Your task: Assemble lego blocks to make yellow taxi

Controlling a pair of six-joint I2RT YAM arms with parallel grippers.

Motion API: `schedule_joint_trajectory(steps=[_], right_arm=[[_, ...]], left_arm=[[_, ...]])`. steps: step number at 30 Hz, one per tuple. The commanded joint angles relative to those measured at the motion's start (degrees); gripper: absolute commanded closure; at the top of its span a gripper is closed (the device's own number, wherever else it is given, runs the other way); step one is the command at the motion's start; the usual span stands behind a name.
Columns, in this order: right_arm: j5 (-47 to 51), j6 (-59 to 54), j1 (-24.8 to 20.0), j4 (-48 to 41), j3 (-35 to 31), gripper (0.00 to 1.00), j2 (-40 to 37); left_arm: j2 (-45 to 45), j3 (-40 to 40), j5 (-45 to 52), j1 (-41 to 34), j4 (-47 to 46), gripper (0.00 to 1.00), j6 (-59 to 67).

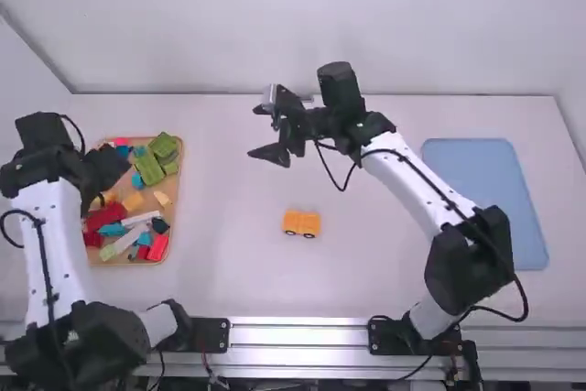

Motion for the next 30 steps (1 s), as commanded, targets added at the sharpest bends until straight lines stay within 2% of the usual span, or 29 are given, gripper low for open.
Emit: schedule_joint_trajectory(steps=[1, 6, 10, 13, 21, 23, 24, 28, 30], right_arm=[[-0.42, -0.31, 0.04, 0.28, 2.32, 0.02, -0.13], [-0.37, -0.28, 0.04, 0.5, 2.29, 0.02, -0.13], [-0.26, -0.28, 0.04, 0.46, 2.21, 0.02, -0.13], [-0.26, -0.28, 0.02, 0.46, 2.21, 0.02, -0.13], [-0.24, -0.31, -1.25, 0.9, 2.21, 0.02, -0.13], [-0.22, 0.07, -1.9, 0.9, 2.21, 0.02, -0.13], [-0.2, 0.15, -1.97, 0.9, 2.21, 0.02, -0.13], [-0.28, 0.13, -2.93, 0.87, 2.21, 0.02, -0.13], [-0.26, 0.13, -3.34, 0.94, 2.21, 0.02, -0.13]], left_arm=[[4.37, 3.28, 4.35, 1.44, -1.22, 0.01, 1.36], [15.85, 12.07, 4.28, 0.98, -7.67, 0.01, 5.79], [26.58, 18.84, -3.82, 0.96, -12.87, 0.01, 5.51], [31.1, 19.47, -7.54, 1.03, -12.26, 0.01, 6.75], [40.46, 15.8, -8.15, 0.96, -3.23, 0.01, 35.04], [41.07, 13.53, -6.97, 0.96, 2.8, 0.01, 48.65], [41.07, 13.35, -6.82, 0.96, 3.17, 0.01, 49.53], [41.07, 10.03, -1.77, 0.98, 7.93, 0.0, 71.63], [41.07, 9.14, -0.2, 0.98, 6.75, 0.07, 84.24]])
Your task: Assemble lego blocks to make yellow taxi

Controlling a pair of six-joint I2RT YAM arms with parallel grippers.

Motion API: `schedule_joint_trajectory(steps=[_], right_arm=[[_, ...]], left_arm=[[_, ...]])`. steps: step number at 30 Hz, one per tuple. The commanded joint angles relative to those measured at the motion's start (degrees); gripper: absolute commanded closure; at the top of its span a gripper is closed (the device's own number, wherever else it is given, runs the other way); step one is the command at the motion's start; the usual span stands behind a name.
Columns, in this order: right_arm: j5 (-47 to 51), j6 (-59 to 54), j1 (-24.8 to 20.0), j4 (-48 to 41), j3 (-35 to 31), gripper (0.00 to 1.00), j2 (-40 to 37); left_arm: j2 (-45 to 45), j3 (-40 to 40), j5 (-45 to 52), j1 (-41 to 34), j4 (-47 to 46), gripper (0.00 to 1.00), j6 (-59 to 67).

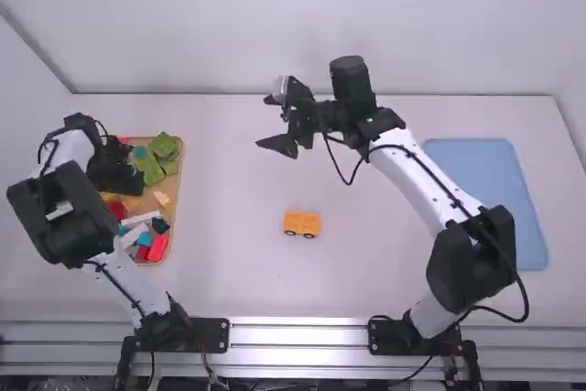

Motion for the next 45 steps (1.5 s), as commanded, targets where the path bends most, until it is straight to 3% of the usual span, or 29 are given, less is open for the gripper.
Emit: schedule_joint_trajectory(steps=[1, 4, 8, 12, 21, 37, 45], right_arm=[[-0.28, 0.42, -0.44, 0.37, 1.62, 0.02, -0.15], [-0.11, 0.44, -0.42, 1.25, 1.62, 0.02, -0.15], [1.4, 4.28, -0.46, 3.45, 1.62, 0.02, -0.15], [6.51, 5.81, 0.13, 4.48, 1.62, 0.02, -0.15], [8.31, 5.95, 0.46, 4.85, 1.62, 0.02, -0.15], [8.46, 5.75, 0.42, 4.7, 1.62, 0.02, -0.15], [8.31, 5.77, 0.35, 4.87, 1.62, 0.02, -0.15]], left_arm=[[0.37, -1.25, 3.39, -0.15, -1.6, 0.1, 23.76], [0.37, -1.75, -1.44, -0.07, -3.76, 0.23, 30.56], [0.37, -2.47, -6.14, 0.26, -0.13, 0.19, 30.6], [0.37, -2.78, -3.17, 0.5, -0.09, 0.14, 36.96], [0.37, -4.52, -0.37, 0.66, 2.71, 0.13, 39.93], [0.39, -10.21, 0.85, 2.36, 8.26, 0.19, 40.46], [0.39, -10.25, 5.27, 3.21, 9.18, 0.28, 40.44]])
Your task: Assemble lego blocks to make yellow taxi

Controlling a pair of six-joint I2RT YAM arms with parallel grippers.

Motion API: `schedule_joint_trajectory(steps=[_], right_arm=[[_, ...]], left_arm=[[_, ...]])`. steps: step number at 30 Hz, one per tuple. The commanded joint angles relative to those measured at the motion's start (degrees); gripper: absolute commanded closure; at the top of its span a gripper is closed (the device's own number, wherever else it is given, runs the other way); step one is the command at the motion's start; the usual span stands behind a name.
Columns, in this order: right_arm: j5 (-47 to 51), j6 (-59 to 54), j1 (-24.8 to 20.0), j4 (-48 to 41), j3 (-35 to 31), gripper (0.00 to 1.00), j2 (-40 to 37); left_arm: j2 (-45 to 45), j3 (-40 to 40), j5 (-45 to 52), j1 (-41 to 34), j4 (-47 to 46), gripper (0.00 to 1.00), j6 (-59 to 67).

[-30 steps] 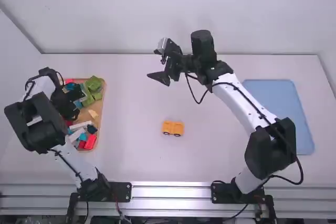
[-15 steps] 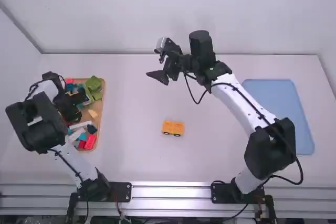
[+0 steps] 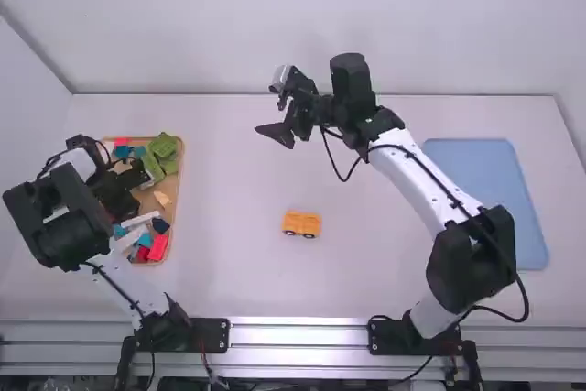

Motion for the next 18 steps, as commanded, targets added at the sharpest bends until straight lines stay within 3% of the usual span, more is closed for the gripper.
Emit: schedule_joint_trajectory(steps=[1, 6, 18], right_arm=[[-0.31, 0.2, -0.07, 0.15, 1.62, 0.02, -0.15], [-0.28, 0.17, 0.02, 0.0, 1.62, 0.02, -0.15], [-0.09, 0.22, 0.0, -0.22, 1.62, 0.02, -0.15]], left_arm=[[0.39, -0.48, 2.36, 0.07, -0.31, 0.3, 0.83], [0.39, -0.48, 4.28, 0.15, -0.46, 0.38, 0.79], [0.42, -2.4, 2.27, 0.09, 1.73, 0.4, 0.81]])
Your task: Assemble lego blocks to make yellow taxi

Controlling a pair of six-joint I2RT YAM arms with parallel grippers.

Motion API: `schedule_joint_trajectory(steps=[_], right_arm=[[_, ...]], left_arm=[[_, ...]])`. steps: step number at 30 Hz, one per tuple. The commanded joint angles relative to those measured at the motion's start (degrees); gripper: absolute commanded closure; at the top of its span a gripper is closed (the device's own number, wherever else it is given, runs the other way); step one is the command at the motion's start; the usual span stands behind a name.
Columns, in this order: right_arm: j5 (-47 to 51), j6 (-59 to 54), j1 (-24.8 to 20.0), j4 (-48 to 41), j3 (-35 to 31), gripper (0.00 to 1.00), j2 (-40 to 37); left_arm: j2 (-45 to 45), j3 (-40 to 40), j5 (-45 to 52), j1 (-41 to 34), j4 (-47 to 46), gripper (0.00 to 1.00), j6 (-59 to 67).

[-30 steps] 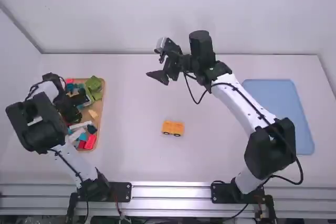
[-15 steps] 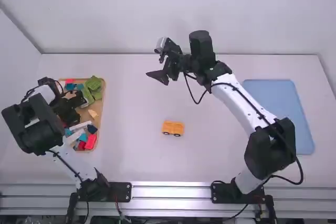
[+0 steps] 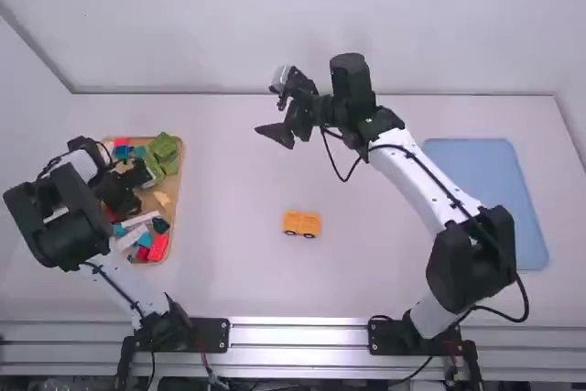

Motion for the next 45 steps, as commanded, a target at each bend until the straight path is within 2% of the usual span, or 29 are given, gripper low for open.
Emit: schedule_joint_trajectory(steps=[1, 5, 8, 10, 13, 23, 24, 26, 29, 33, 39, 45], right_arm=[[-0.24, -0.04, 0.0, 0.15, 1.62, 0.02, -0.13], [-0.26, 0.0, 0.0, 0.15, 1.62, 0.02, -0.13], [-0.28, 0.02, 0.0, 0.15, 1.62, 0.02, -0.13], [-0.31, 0.2, 0.0, 0.15, 1.62, 0.02, -0.13], [-0.28, 0.15, 0.0, -0.09, 1.62, 0.02, -0.13], [-0.42, 0.2, 0.0, -0.28, 1.62, 0.02, -0.13], [-0.44, 0.2, 0.0, -0.28, 1.62, 0.02, -0.13], [-0.44, 0.2, 0.0, -0.33, 1.62, 0.02, -0.13], [-0.46, 0.2, 0.0, -0.74, 1.62, 0.02, -0.13], [-0.44, 0.2, 0.0, -1.25, 1.62, 0.02, -0.13], [-0.44, 0.17, 0.0, -1.36, 1.62, 0.02, -0.13], [-0.44, 0.22, 0.0, -1.38, 1.62, 0.02, -0.13]], left_arm=[[0.42, -1.25, 0.07, 0.11, -0.22, 0.41, 0.83], [0.42, -1.22, 0.0, 0.13, 0.11, 0.44, 0.57], [0.42, -1.31, 0.15, 0.13, 1.44, 0.53, -1.62], [0.42, -1.33, 0.48, 0.11, 1.9, 0.64, -1.99], [0.42, -1.33, 1.6, 0.11, 2.12, 0.72, -1.99], [0.42, -1.33, 2.56, 0.11, 2.03, 0.82, -2.21], [0.42, -1.33, 2.58, 0.11, 1.99, 0.82, -2.21], [0.42, -1.33, 2.01, 0.13, 1.09, 0.73, -2.21], [0.42, -1.33, 0.28, 0.09, 1.05, 0.68, -2.32], [0.42, -1.33, 0.0, 0.11, 2.38, 0.67, -5.27], [0.42, -1.33, -0.35, 0.11, 1.68, 0.59, -5.25], [0.42, -1.33, -0.28, 0.11, 1.38, 0.57, -5.29]])
